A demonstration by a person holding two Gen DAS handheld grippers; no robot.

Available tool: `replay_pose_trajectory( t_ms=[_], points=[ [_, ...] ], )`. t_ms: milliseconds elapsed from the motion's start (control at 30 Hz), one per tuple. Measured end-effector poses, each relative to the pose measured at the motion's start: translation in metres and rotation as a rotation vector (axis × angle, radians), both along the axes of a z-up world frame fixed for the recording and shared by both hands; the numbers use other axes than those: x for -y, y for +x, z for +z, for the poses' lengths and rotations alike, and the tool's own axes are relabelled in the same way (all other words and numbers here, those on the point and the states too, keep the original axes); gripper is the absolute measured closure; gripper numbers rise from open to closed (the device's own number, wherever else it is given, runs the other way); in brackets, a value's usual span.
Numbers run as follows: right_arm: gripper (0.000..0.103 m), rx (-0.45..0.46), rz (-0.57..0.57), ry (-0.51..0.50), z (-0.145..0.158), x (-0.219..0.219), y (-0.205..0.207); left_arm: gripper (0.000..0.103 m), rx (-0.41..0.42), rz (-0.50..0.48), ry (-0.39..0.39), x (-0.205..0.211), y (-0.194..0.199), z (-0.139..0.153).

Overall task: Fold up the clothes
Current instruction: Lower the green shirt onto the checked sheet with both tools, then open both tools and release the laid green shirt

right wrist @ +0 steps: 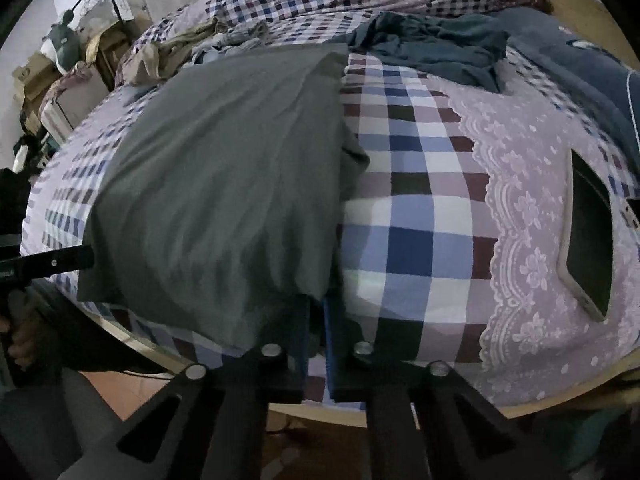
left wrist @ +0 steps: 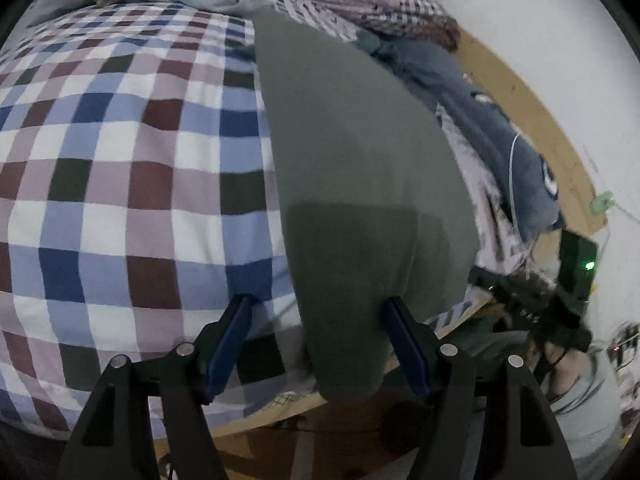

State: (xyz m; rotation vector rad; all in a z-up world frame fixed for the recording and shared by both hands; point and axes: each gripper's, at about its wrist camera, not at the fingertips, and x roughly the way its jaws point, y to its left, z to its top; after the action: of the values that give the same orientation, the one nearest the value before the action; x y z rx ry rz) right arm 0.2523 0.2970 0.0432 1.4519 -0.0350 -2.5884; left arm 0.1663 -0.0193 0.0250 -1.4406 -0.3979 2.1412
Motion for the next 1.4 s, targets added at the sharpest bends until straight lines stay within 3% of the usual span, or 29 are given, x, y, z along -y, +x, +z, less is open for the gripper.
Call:
replay_pose_trajectory(
  t_ms=[33,67,100,133,233,333,400,533,633,700,767,833,1000,1133,1300,1400],
  points=[
    [0.102,-0.008,0.001,0.013,0.001,0.001,0.002,0.038,0.006,0.009,-0.004,0.000,0.000,-0.001],
    [0.102,-0.027,0.001,0.029,0.005,0.001,0.006,0.053,0.017,0.025,-0.004,0.003,0.001,-0.001],
    [0.102,-0.074,-0.008,0.030,0.015,0.000,0.014,0.083,0.038,0.031,0.015,0.005,0.004,-0.002],
    [0.102,-0.105,-0.020,0.013,0.023,-0.003,0.020,0.094,0.051,0.030,0.043,0.006,0.007,-0.001],
    [0.103,-0.040,-0.097,0.025,0.014,-0.017,0.024,0.096,0.050,0.018,0.039,0.002,0.018,0.001],
    [0.103,0.037,-0.163,0.030,0.001,-0.030,0.016,0.093,0.130,0.020,-0.018,-0.001,0.015,-0.017],
    [0.103,0.025,-0.191,-0.003,0.004,-0.038,0.015,0.087,0.160,0.029,-0.028,0.000,0.014,-0.023],
    [0.099,-0.022,-0.211,-0.058,0.012,-0.044,0.015,0.077,0.106,0.030,-0.051,-0.001,0.019,-0.011],
    [0.099,-0.073,-0.200,-0.075,0.020,-0.040,0.013,0.059,0.046,0.045,-0.040,0.007,0.027,0.001],
    [0.097,-0.127,-0.186,-0.074,0.029,-0.032,0.011,0.037,0.007,0.056,-0.018,0.012,0.028,0.011],
    [0.092,-0.188,-0.167,-0.086,0.039,-0.026,0.009,0.030,-0.039,0.078,0.009,0.021,0.031,0.022],
    [0.066,-0.244,-0.147,-0.105,0.049,-0.018,0.006,0.029,-0.081,0.095,0.042,0.028,0.030,0.032],
    [0.040,-0.324,-0.128,-0.149,0.069,-0.004,-0.025,0.017,-0.242,0.173,0.133,0.031,0.019,0.068],
    [0.028,-0.367,-0.147,-0.170,0.086,0.009,-0.065,0.017,-0.321,0.210,0.130,0.004,-0.017,0.091],
    [0.025,-0.429,-0.146,-0.208,0.101,0.022,-0.117,0.017,-0.324,0.258,0.149,-0.024,-0.087,0.103],
    [0.025,-0.408,-0.148,-0.274,0.096,0.022,-0.154,0.017,-0.310,0.288,0.162,-0.037,-0.125,0.100]
  ],
)
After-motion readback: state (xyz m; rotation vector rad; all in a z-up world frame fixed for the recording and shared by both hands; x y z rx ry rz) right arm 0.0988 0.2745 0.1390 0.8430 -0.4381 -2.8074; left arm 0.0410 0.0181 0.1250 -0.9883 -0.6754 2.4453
